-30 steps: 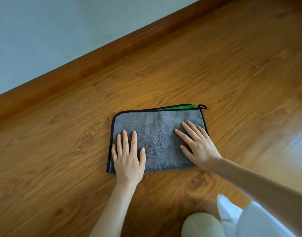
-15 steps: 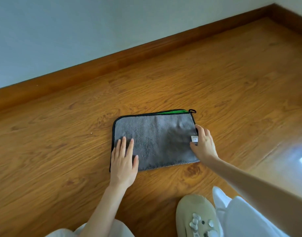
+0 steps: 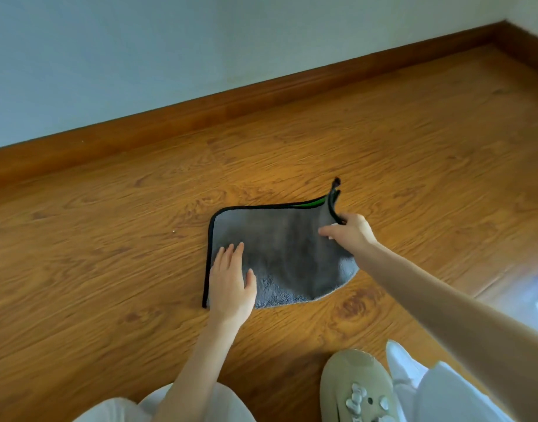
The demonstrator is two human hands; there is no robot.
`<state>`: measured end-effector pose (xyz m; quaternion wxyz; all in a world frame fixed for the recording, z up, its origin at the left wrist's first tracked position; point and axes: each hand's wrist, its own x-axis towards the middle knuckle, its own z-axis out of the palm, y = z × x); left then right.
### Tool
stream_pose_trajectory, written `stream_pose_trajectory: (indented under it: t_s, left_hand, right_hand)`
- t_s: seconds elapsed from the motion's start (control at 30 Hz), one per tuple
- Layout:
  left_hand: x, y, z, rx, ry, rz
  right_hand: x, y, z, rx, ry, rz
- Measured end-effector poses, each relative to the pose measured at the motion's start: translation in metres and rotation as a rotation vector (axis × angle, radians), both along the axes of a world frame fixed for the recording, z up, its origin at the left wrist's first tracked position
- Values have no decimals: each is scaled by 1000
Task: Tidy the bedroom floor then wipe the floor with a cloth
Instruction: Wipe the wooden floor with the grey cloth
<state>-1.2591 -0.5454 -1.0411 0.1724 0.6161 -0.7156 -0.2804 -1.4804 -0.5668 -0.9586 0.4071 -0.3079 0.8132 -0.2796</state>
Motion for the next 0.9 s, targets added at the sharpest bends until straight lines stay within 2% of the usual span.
stream_pose_trajectory:
  t_s: [0.07, 0.13, 0.33, 0.43, 0.5, 0.57, 0.67, 0.77, 0.9]
  left_hand:
    - [-6, -5, 19, 85, 213, 114]
    - [-9, -9, 38, 158, 400, 144]
    - [-9, -16, 67, 343, 827, 52]
    - [-4, -19, 70, 456, 968, 156]
    - [3, -20, 66, 501, 940, 310]
    - [11, -19, 60, 457, 826, 391]
    - [21, -17, 61, 402, 835, 471]
    - [28, -20, 64, 367, 827, 522]
    - [31, -20, 65, 319, 829, 541]
  right_hand:
    - [16, -8, 11, -38, -24, 50]
    - [34, -13, 17, -74, -68, 124]
    - [78, -13, 28, -91, -232, 382]
    - [82, -9, 26, -24, -331, 576]
    - [79, -6, 25, -27, -339, 614]
    - [72, -6, 23, -71, -324, 514]
    - [58, -7, 18, -65, -258, 393]
    - [48, -4, 6, 21, -118, 474]
    - [50, 6, -6, 25, 70, 622]
